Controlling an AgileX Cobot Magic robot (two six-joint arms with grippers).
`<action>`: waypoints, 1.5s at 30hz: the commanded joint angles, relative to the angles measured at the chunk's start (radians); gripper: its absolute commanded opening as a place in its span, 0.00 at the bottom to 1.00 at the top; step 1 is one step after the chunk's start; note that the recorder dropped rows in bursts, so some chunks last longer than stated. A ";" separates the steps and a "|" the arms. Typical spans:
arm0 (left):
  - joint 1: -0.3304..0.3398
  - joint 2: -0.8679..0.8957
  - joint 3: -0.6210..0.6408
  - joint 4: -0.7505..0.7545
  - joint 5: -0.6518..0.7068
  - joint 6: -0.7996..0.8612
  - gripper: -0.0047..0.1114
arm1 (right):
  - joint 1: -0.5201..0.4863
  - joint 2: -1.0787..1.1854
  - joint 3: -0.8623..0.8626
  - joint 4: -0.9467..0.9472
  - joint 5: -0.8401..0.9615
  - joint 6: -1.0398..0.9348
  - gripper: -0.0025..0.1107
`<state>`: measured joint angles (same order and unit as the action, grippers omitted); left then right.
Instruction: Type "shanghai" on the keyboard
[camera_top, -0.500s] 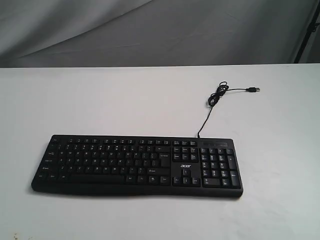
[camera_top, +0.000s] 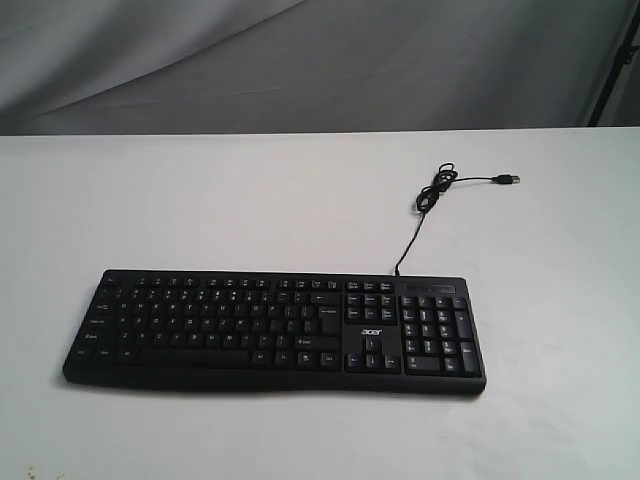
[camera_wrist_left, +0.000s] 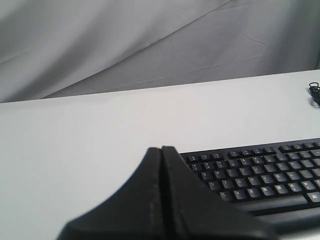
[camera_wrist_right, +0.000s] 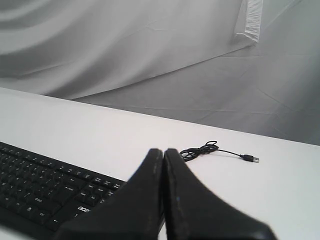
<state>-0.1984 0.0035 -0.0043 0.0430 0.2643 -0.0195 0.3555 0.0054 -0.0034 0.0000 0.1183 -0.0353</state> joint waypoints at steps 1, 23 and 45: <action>-0.004 -0.003 0.004 0.001 -0.005 -0.003 0.04 | -0.008 -0.005 0.003 0.000 0.001 -0.002 0.02; -0.004 -0.003 0.004 0.001 -0.005 -0.003 0.04 | 0.282 0.874 -0.556 0.006 -0.011 0.070 0.02; -0.004 -0.003 0.004 0.001 -0.005 -0.003 0.04 | 0.673 1.780 -1.194 0.056 0.260 0.047 0.02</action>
<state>-0.1984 0.0035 -0.0043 0.0430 0.2643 -0.0195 1.0260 1.7328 -1.1080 0.0497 0.3710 0.0636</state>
